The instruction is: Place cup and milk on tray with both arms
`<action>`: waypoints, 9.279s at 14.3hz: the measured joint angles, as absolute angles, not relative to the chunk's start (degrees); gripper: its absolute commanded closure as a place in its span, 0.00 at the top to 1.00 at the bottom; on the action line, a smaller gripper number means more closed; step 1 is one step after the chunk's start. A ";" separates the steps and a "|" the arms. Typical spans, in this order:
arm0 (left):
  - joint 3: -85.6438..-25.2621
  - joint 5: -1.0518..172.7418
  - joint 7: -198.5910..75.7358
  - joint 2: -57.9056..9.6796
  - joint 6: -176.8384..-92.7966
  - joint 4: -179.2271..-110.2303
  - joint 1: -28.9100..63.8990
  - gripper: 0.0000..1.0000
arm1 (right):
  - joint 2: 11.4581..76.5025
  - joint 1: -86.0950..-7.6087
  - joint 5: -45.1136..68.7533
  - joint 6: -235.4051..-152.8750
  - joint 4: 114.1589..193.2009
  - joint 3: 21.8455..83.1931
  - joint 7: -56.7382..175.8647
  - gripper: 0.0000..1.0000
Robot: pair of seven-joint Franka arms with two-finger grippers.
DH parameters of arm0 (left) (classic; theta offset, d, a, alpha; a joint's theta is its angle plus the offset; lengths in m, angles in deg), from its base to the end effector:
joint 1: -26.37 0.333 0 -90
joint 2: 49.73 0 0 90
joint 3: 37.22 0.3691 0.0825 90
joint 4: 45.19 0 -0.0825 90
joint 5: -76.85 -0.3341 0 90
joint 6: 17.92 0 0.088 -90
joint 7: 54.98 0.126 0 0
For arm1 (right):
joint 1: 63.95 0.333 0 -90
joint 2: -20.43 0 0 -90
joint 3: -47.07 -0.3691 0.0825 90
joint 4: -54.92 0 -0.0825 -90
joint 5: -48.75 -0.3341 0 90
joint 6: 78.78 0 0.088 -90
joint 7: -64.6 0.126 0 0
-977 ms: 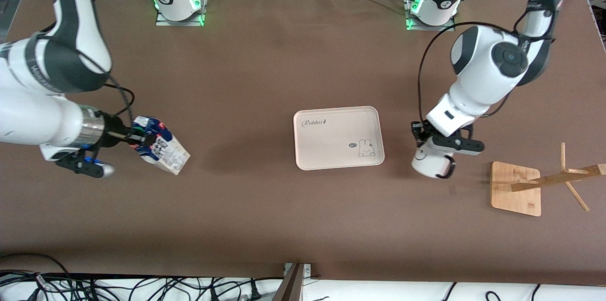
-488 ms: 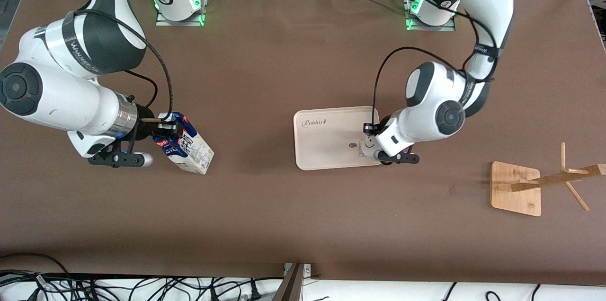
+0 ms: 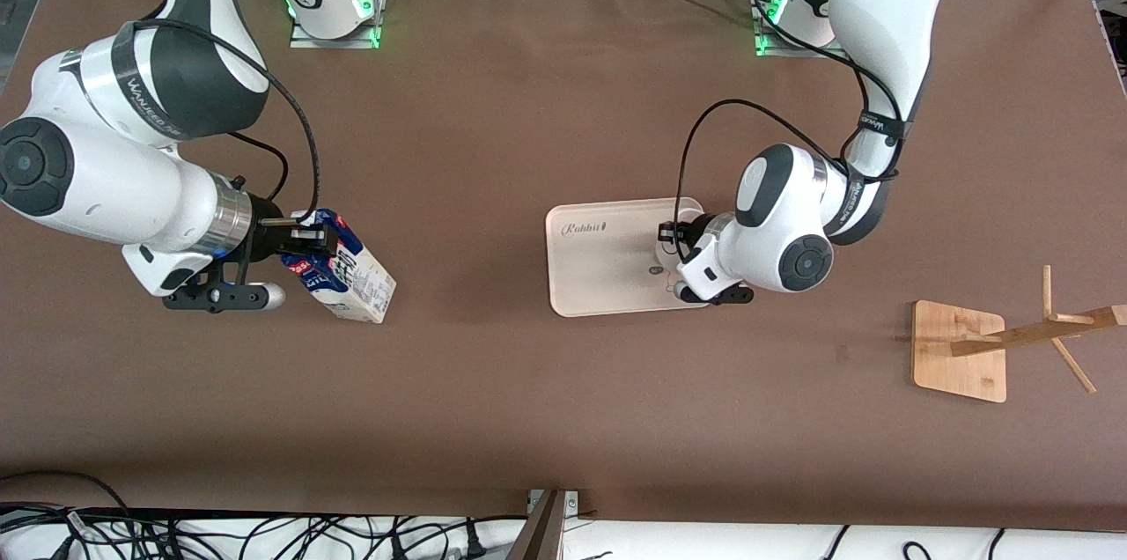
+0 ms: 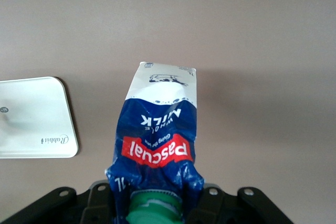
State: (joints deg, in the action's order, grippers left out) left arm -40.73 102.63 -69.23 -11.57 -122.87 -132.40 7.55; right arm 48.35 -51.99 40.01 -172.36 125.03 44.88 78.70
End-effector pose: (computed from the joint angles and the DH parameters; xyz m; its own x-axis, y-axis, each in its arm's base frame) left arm 0.5951 -0.2828 0.3076 0.8893 -0.0148 -0.4572 0.1307 -0.9496 0.2849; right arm 0.6431 0.1744 0.5250 0.9931 -0.0097 -0.1168 -0.0266 -0.9892 -0.1440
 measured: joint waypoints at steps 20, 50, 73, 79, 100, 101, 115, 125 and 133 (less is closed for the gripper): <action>-37.51 108.73 -85.83 -8.37 -121.39 -131.43 7.30 0.99 | 48.37 -50.96 40.01 -172.35 125.03 44.81 78.19 0.40; -38.81 73.77 -72.53 -51.38 -112.34 -144.57 26.19 1.00 | 51.73 -30.60 37.95 -173.30 124.27 44.48 70.02 0.39; -40.65 73.76 -72.51 -49.43 -112.97 -139.23 26.25 1.00 | 63.65 -24.66 31.18 -190.55 120.91 45.05 95.34 0.37; -40.69 73.88 -72.51 -49.42 -112.97 -139.22 26.26 1.00 | 63.91 -24.75 31.19 -190.36 120.91 45.29 94.24 0.37; -40.66 74.16 -72.56 -49.32 -112.96 -139.21 26.36 1.00 | 65.04 -25.51 34.75 -187.68 122.32 45.67 89.77 1.00; -40.66 74.16 -72.56 -49.32 -112.96 -139.21 26.36 1.00 | 65.00 -25.54 34.75 -187.76 122.22 45.67 89.77 1.00; -40.66 74.16 -72.56 -49.29 -112.96 -139.19 26.36 1.00 | 51.68 -25.48 35.25 -178.19 120.89 51.38 96.45 1.00; -40.66 74.17 -72.56 -49.29 -112.07 -139.18 26.35 1.00 | 44.45 -35.67 33.72 -163.34 121.51 69.06 79.78 1.00; -40.66 74.17 -72.56 -49.29 -112.04 -139.18 26.36 1.00 | 44.56 -44.23 37.57 -162.39 121.67 72.25 72.63 1.00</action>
